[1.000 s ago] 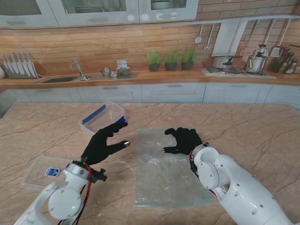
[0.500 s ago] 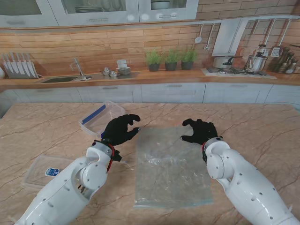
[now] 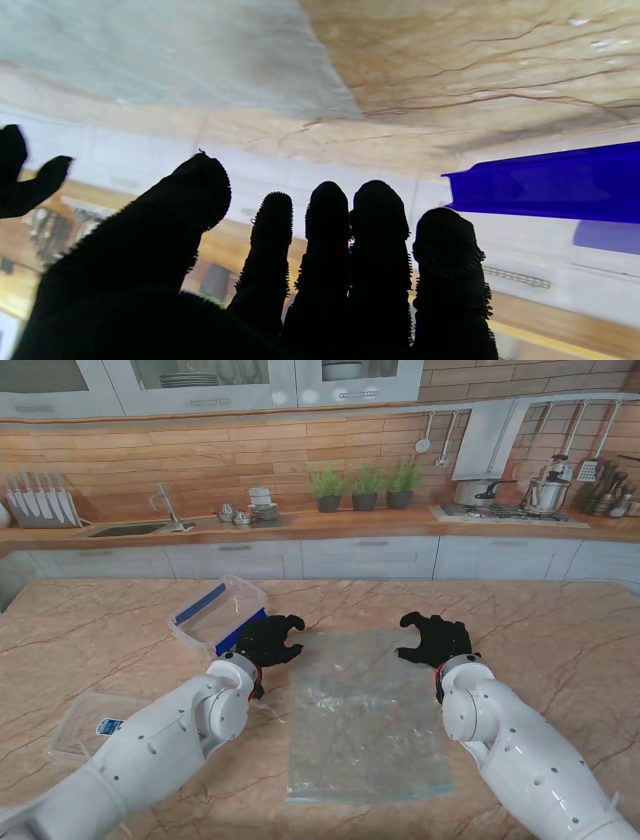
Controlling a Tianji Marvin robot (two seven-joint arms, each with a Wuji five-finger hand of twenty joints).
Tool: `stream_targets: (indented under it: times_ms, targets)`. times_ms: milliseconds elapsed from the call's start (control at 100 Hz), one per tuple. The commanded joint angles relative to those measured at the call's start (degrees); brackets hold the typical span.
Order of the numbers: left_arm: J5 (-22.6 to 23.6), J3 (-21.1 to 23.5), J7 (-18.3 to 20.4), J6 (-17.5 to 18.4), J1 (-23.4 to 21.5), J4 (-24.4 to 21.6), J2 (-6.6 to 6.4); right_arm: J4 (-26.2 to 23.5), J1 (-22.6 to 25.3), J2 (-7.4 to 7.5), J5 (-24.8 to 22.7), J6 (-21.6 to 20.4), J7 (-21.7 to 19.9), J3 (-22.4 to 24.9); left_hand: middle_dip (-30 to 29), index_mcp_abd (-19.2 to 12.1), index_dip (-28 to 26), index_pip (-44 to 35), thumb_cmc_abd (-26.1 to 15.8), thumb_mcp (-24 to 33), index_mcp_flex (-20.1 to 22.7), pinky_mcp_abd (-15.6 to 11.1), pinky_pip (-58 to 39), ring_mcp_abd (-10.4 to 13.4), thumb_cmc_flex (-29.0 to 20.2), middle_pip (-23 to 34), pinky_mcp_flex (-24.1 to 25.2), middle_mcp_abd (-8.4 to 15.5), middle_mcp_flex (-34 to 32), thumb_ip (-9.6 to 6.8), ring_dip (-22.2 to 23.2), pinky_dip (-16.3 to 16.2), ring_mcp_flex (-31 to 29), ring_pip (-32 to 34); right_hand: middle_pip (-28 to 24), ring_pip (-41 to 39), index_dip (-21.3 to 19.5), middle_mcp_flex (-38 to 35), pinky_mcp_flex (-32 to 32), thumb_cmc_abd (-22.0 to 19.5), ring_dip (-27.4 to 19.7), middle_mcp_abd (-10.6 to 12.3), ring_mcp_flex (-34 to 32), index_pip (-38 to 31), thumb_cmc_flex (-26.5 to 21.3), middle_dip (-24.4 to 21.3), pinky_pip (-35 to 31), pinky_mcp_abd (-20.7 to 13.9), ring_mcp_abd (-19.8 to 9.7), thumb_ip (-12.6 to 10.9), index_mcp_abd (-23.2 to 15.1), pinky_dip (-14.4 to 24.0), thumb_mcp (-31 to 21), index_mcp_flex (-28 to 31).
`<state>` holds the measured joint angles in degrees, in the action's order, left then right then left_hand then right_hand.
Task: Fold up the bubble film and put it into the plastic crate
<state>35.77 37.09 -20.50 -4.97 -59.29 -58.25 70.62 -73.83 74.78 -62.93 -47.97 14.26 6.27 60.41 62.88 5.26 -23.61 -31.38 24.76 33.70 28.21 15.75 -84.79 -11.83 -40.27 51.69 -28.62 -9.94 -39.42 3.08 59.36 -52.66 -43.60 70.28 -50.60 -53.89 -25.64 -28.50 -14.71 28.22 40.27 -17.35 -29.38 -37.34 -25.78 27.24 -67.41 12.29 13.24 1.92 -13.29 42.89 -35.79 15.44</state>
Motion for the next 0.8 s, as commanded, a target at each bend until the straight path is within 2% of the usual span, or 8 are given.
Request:
stream_targets:
  times_ms: [0,210,330,510,640,790]
  targets:
    - [-0.9,-0.8,-1.2,-0.2,0.6,1.9,2.05,0.5,-0.1,-0.36,0.1,0.3,-0.1,-0.2,0.6,-0.4,0.4,0.6,1.2,-1.0,0.0,1.0,-4.1,0.8,2.1,3.0,-1.2,1.6,-1.2,-0.15,0.0,-0.4,-1.7,2.1,-1.4,-1.6,-0.1,-0.4,0.2,2.0,0.6,-0.7,-0.8,-0.7,-0.9,1.0,-2.6,-1.0,0.0,-0.6,1.2,-0.6,-1.9,0.0]
    - [-2.8,-4.4,0.7,-0.6,3.3,5.6,3.36,1.8,-0.8,-0.68,1.1,1.4,0.6,-0.7,0.4,-0.7,1.9,2.6,2.6,-3.6,-1.4,1.8,-3.2,-0.2,5.2,2.6,0.2,1.0,-0.1,0.31,-0.7,0.6,-0.2,1.3,-1.4,-1.5,0.3,0.0,0.6,2.4,0.5,-0.7,-0.6,0.0,-0.5,1.0,-2.3,-1.0,-0.2,-0.8,3.2,-1.2,-2.8,-0.7]
    - [-2.9,-6.4,2.0,-1.2,4.4,7.2,3.70,2.3,-1.4,-0.80,2.2,2.0,0.1,-0.9,0.4,-0.8,2.5,3.3,2.9,-3.7,-1.0,2.2,-2.9,-0.3,5.1,2.4,0.6,1.1,-0.2,0.21,-0.7,0.5,-0.2,1.0,-1.1,-1.0,0.4,0.5,1.4,3.1,0.3,-0.6,0.0,0.3,-0.8,0.8,-1.0,-0.7,-0.3,-0.8,3.5,-1.9,-3.1,-1.2]
    - [-2.8,-9.7,2.1,-2.0,6.6,11.2,4.95,3.8,-3.1,-0.68,3.1,1.5,-1.5,-1.6,0.6,-0.3,2.6,3.2,3.5,-3.0,-1.4,2.4,-2.9,-0.2,5.0,2.9,0.1,1.3,-0.3,0.06,-0.7,0.5,-0.6,1.0,-1.0,-0.8,0.5,0.4,1.5,5.0,0.2,-0.2,-0.1,0.5,-2.2,0.8,-0.5,-0.7,-0.6,-0.8,3.0,-2.2,-4.3,-1.8]
    - [-3.1,-11.2,2.3,-2.5,7.4,13.0,5.68,5.6,-5.3,-0.44,2.9,2.1,-3.2,-3.4,0.5,0.2,2.8,3.4,3.9,-2.4,-1.9,2.6,-2.7,-0.4,5.3,2.8,0.3,1.1,-0.1,0.09,-0.8,0.6,-0.3,0.9,-3.8,-4.9,0.9,0.1,1.4,7.8,3.1,-0.3,-0.6,0.7,-0.7,3.3,-0.5,-0.2,-1.4,0.1,3.6,-2.2,-6.5,-2.5]
    - [-3.4,-13.0,2.0,-1.7,8.5,16.0,6.75,9.7,-8.8,-0.30,3.1,1.5,-4.4,-6.9,0.4,0.9,2.8,3.0,4.3,-1.7,-1.9,2.5,-2.5,0.0,5.8,3.0,0.4,1.6,-0.3,0.18,-0.9,0.8,-0.5,0.8,-3.7,-5.1,1.7,1.0,1.6,8.7,4.0,0.3,-0.1,1.9,-0.2,4.5,0.1,-0.3,-1.9,1.1,7.1,-2.1,-2.5,-2.8]
